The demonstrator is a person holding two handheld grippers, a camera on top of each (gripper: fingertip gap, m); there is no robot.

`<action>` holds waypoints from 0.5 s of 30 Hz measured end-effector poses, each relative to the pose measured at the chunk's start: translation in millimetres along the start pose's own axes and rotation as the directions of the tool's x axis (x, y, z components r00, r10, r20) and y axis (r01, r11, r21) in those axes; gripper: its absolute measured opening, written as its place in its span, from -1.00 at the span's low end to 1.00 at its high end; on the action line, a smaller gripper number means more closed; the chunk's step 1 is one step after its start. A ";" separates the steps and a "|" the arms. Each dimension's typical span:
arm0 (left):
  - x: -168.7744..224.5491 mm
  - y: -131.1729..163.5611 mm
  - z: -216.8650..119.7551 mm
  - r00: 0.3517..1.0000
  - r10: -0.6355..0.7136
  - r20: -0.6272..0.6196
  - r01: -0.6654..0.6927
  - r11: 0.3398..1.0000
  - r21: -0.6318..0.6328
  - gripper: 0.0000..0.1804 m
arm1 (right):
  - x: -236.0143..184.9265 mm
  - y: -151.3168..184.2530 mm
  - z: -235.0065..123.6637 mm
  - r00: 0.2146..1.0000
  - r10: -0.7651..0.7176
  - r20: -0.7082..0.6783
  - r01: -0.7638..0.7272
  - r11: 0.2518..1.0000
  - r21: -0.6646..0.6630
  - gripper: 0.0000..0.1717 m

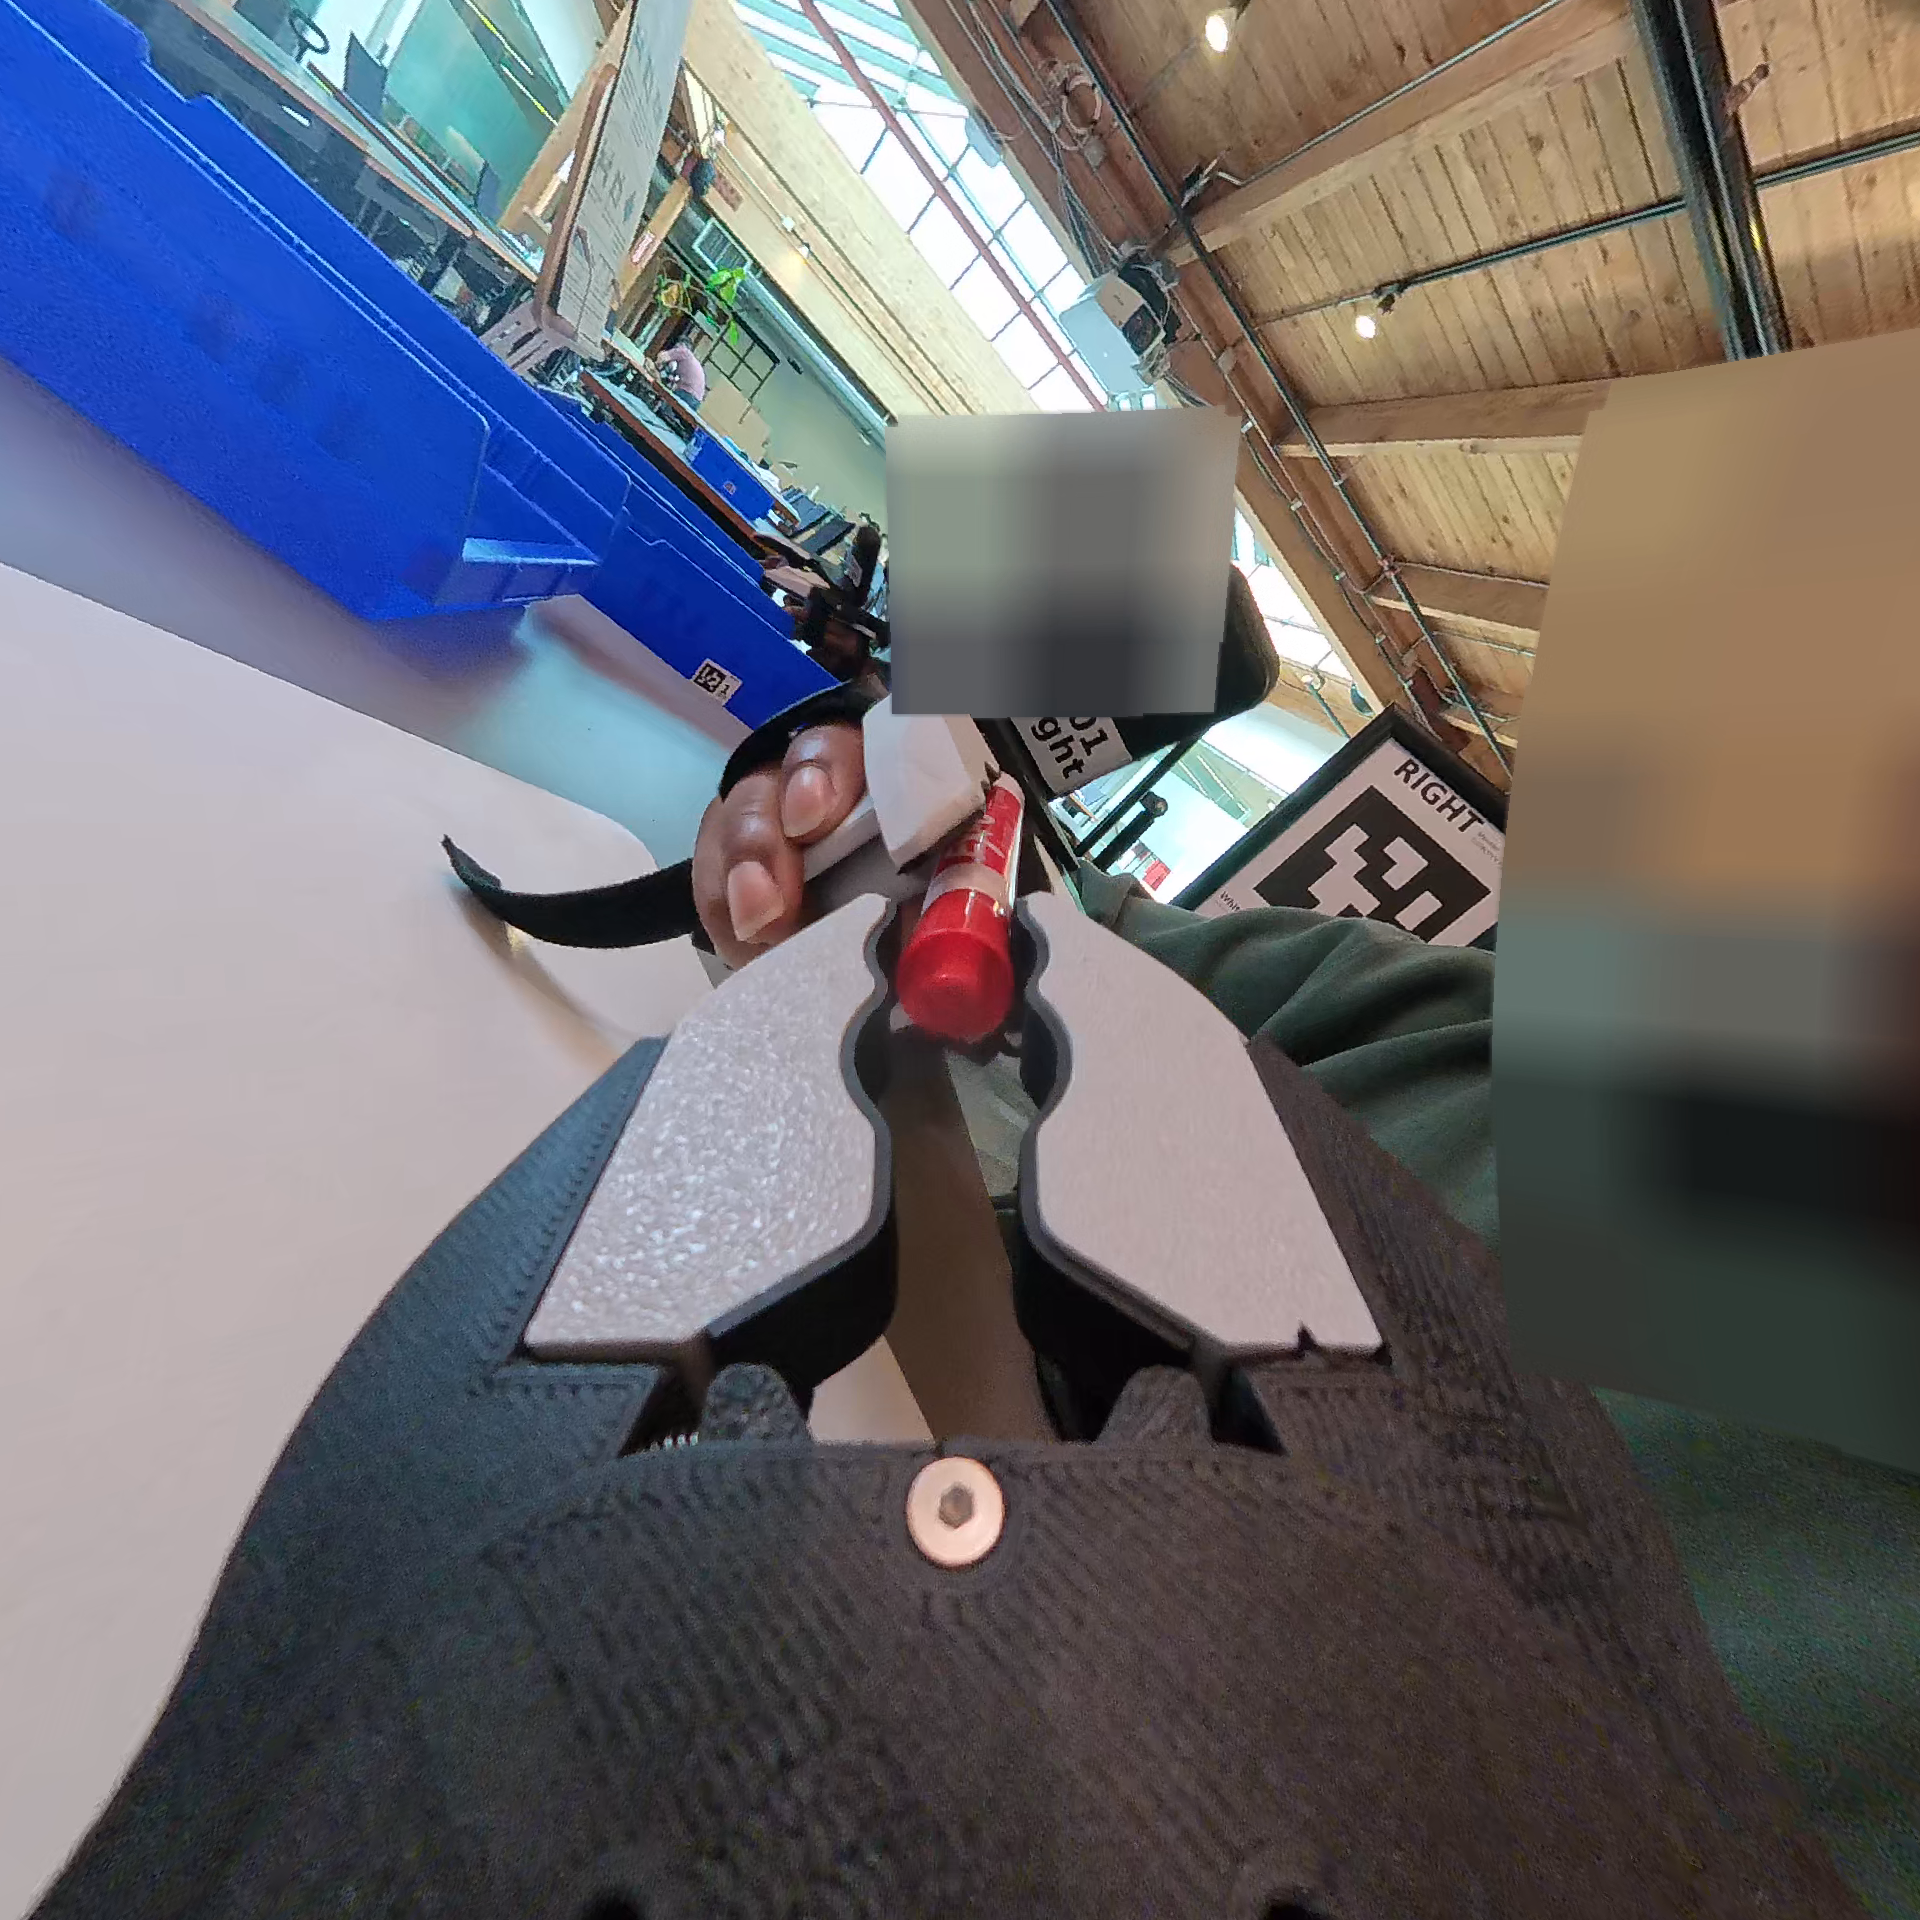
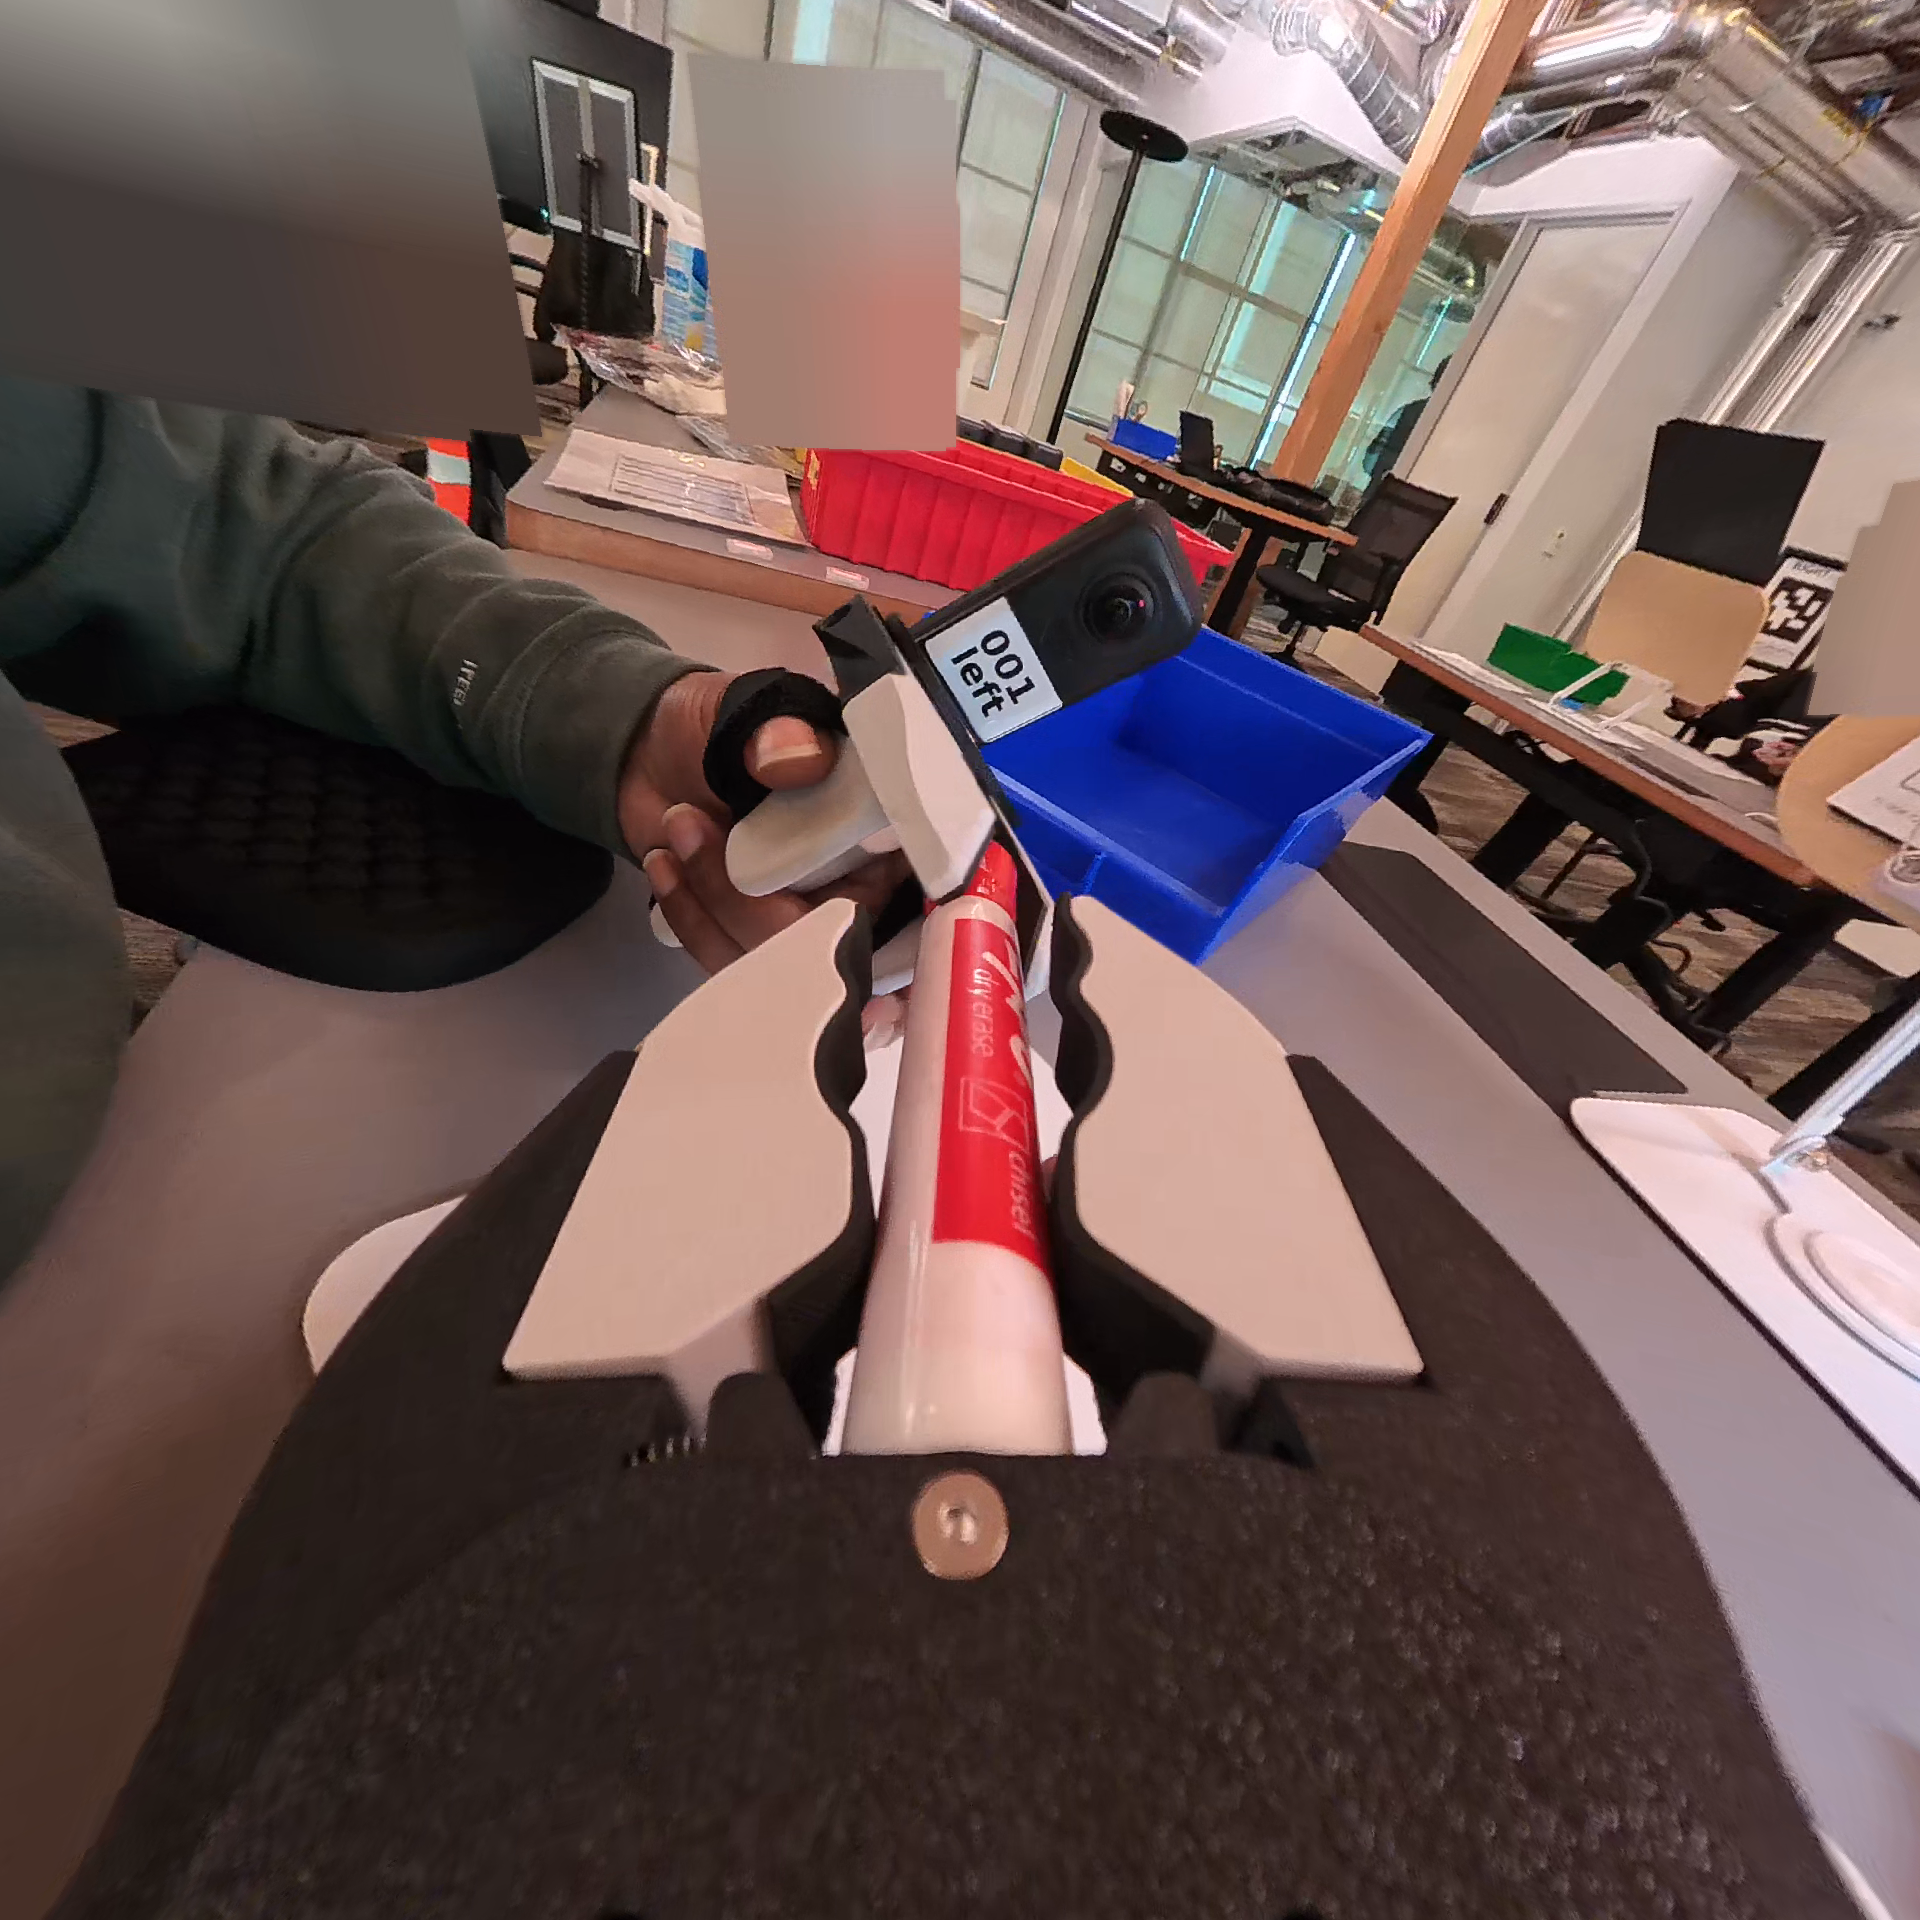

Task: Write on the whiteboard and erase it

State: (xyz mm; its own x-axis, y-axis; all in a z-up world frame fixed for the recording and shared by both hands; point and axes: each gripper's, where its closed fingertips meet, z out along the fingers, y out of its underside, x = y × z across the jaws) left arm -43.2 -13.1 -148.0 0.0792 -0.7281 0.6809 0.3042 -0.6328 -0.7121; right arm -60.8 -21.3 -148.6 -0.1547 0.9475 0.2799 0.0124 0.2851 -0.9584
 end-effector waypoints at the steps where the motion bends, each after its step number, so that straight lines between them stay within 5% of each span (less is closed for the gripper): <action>1: 1.6 0.8 0.1 1.000 0.008 -0.009 -0.008 1.000 -0.008 -0.78 | -0.1 -1.3 -0.1 1.000 0.016 0.007 -0.016 1.000 0.003 -0.61; 15: 13.8 5.3 0.6 0.997 0.064 -0.045 -0.070 0.989 -0.134 -0.79 | -5.9 -12.5 0.7 0.995 0.081 0.057 -0.081 0.997 -0.004 -0.62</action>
State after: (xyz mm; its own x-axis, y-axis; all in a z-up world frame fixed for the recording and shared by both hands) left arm -39.9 -26.3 -142.3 0.0555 -0.7785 0.6252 0.1683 -0.6099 -0.7744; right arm -60.7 -30.6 -138.3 -0.2093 0.9576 0.1980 0.0292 0.2086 -0.9776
